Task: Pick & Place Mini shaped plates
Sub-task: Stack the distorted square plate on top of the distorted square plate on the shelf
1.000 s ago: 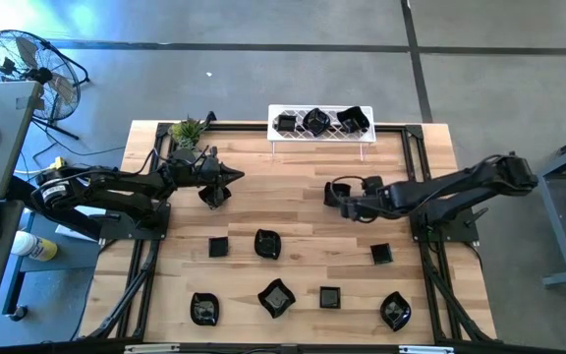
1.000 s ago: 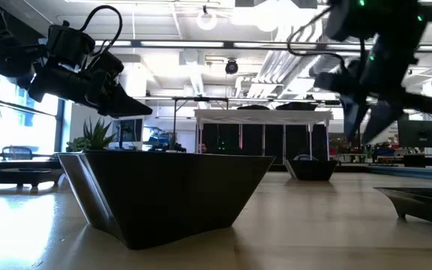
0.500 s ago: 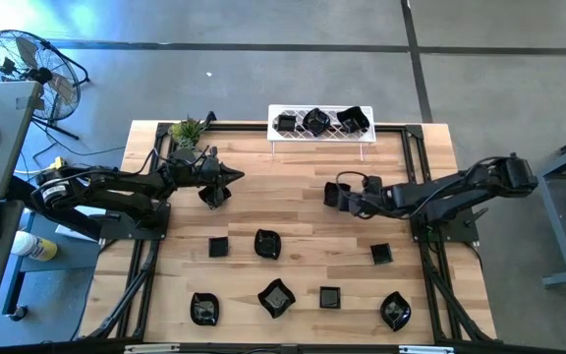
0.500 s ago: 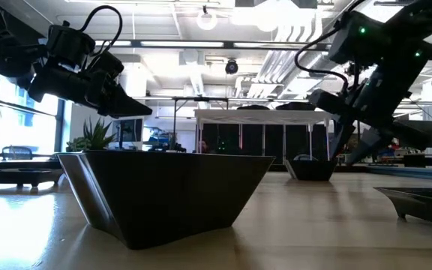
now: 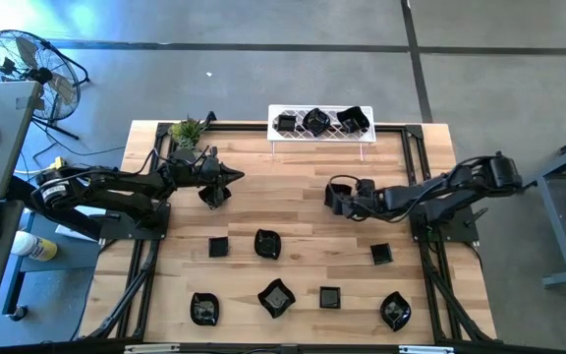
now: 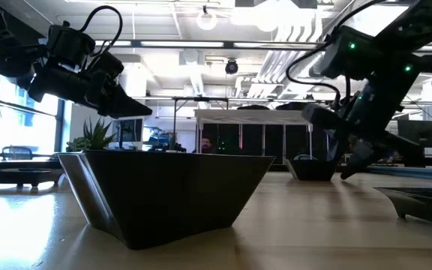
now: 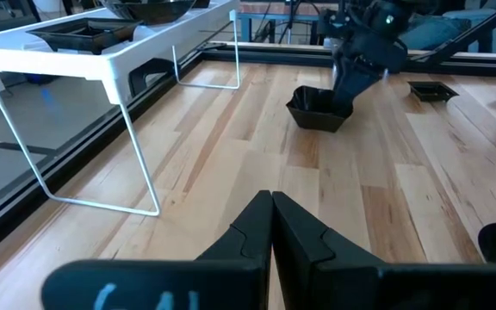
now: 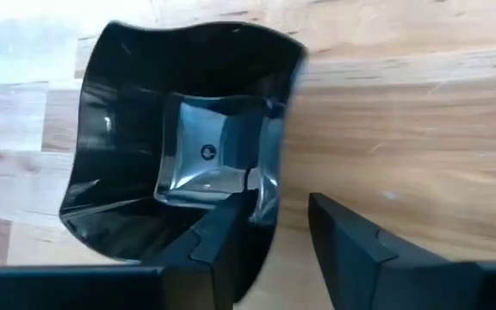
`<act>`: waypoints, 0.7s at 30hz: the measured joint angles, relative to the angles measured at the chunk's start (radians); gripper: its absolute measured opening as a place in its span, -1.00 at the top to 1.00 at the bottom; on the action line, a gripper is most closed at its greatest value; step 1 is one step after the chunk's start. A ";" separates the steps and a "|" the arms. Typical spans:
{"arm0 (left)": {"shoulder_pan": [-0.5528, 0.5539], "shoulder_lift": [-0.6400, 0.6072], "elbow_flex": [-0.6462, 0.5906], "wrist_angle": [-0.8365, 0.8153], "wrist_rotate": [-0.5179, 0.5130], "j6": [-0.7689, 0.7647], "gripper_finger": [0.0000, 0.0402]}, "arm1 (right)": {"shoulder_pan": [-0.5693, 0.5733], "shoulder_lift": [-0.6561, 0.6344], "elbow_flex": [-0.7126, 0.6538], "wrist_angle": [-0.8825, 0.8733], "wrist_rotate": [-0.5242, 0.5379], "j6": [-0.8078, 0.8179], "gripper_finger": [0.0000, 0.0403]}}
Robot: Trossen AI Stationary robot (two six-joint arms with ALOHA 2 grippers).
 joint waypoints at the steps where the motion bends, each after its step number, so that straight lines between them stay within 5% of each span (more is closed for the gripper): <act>1: 0.000 0.000 0.000 0.000 0.000 0.000 0.98 | 0.000 0.005 0.000 0.008 -0.001 -0.008 0.46; 10: 0.000 0.000 0.000 -0.003 0.000 0.000 0.98 | 0.000 0.008 0.000 0.032 0.005 -0.044 0.97; 21: 0.000 0.000 0.000 -0.003 0.000 0.000 0.98 | 0.000 -0.107 0.002 0.037 -0.007 -0.117 0.97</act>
